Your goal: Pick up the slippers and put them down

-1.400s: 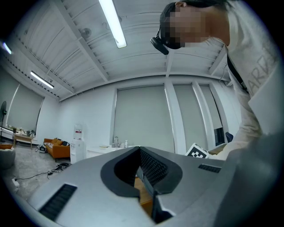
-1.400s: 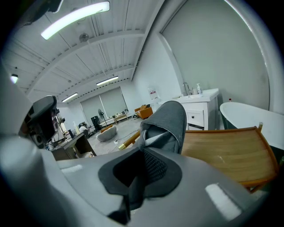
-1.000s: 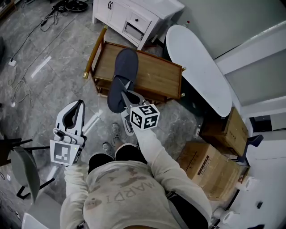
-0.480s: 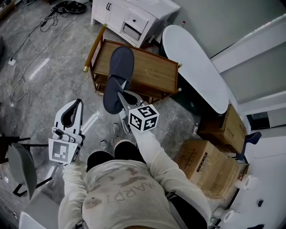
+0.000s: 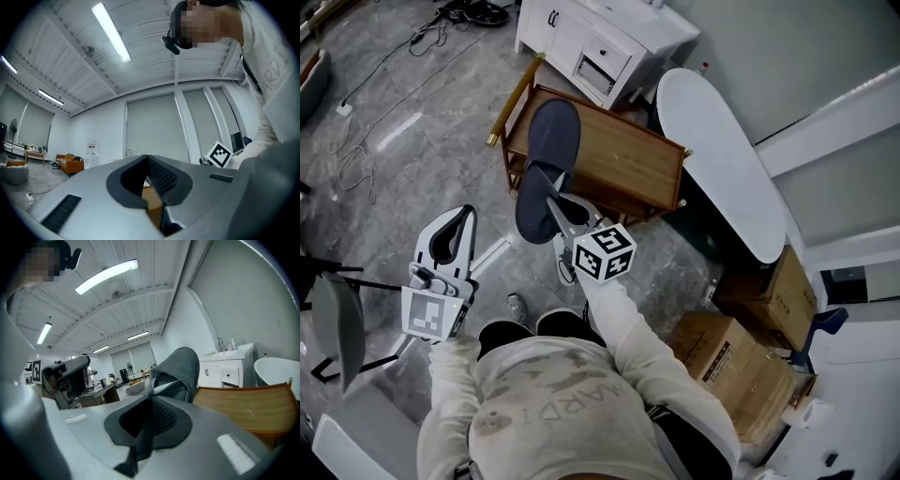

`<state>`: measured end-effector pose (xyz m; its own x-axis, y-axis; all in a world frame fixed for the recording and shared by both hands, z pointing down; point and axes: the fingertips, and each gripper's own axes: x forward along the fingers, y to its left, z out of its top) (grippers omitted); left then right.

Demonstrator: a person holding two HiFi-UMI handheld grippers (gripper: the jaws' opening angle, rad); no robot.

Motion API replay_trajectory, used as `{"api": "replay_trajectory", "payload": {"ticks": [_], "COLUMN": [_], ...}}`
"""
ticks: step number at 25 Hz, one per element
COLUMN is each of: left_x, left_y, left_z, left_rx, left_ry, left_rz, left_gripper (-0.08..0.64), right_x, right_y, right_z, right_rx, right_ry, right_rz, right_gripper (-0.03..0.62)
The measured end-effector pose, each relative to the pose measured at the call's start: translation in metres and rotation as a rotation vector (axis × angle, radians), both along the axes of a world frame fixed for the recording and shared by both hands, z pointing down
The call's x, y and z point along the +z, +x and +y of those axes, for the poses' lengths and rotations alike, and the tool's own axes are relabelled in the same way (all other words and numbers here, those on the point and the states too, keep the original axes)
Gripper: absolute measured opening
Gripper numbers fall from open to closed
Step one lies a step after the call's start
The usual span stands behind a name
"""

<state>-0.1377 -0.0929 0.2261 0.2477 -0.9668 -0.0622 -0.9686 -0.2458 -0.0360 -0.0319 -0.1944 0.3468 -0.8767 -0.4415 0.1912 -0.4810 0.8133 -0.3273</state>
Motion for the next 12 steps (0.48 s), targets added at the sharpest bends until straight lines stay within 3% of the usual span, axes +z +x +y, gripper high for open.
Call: {"api": "replay_trajectory", "payload": {"ticks": [12], "left_x": [0.001], "left_y": [0.058], "left_z": [0.029], "left_rx": [-0.123], "left_ry": [-0.010], "left_rz": [0.004], "left_gripper": [0.002], "right_x": [0.003], "right_y": [0.032], "right_z": [0.032], "right_rx": [-0.210], "right_ry": [0.010], "right_rz": [0.007], "right_gripper": [0.018]}}
